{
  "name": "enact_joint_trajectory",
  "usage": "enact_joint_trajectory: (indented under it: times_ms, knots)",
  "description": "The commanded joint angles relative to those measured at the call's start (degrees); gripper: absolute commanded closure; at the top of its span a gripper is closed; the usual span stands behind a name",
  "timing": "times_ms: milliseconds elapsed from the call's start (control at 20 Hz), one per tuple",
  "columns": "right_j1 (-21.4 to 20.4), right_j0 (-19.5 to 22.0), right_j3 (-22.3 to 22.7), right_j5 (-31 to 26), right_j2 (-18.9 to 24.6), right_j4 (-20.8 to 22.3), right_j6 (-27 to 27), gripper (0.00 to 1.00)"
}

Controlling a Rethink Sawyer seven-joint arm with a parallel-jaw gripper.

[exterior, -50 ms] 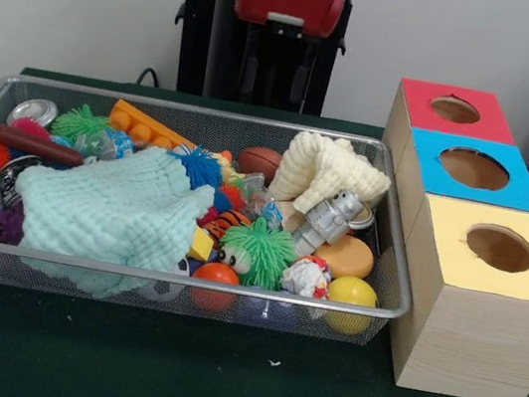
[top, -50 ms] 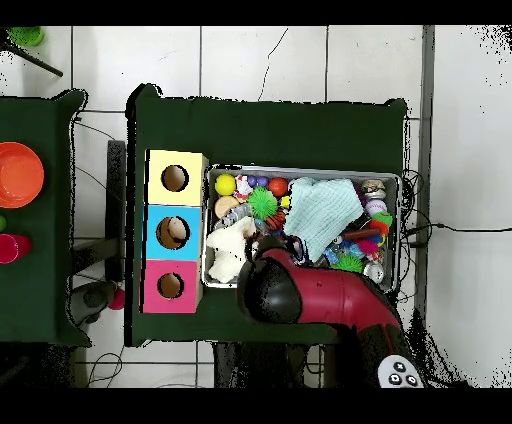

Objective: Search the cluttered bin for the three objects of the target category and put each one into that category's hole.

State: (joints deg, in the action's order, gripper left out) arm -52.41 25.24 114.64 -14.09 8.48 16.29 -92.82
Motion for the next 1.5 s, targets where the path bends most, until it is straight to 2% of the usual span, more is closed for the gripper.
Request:
enact_joint_trajectory:
  times_ms: [50,350,500,700,1100,1350,1500]
  knots:
    - [6.4,2.4,-4.9,-1.1,0.0,7.4,1.5,0.00]
    - [11.4,1.2,-7.3,3.0,-2.8,13.1,-0.4,0.00]
    - [13.3,-0.2,-7.8,4.1,-4.7,14.4,-2.9,0.00]
    - [15.1,-1.3,-7.7,2.4,-6.2,11.9,-7.0,0.00]
    - [16.1,-2.9,-9.0,0.4,-7.1,11.3,-5.5,0.00]
    - [15.4,-2.0,-7.7,-0.3,-5.8,8.1,-7.0,0.00]
    - [15.3,-1.8,-7.6,-0.6,-5.4,8.3,-6.3,0.00]
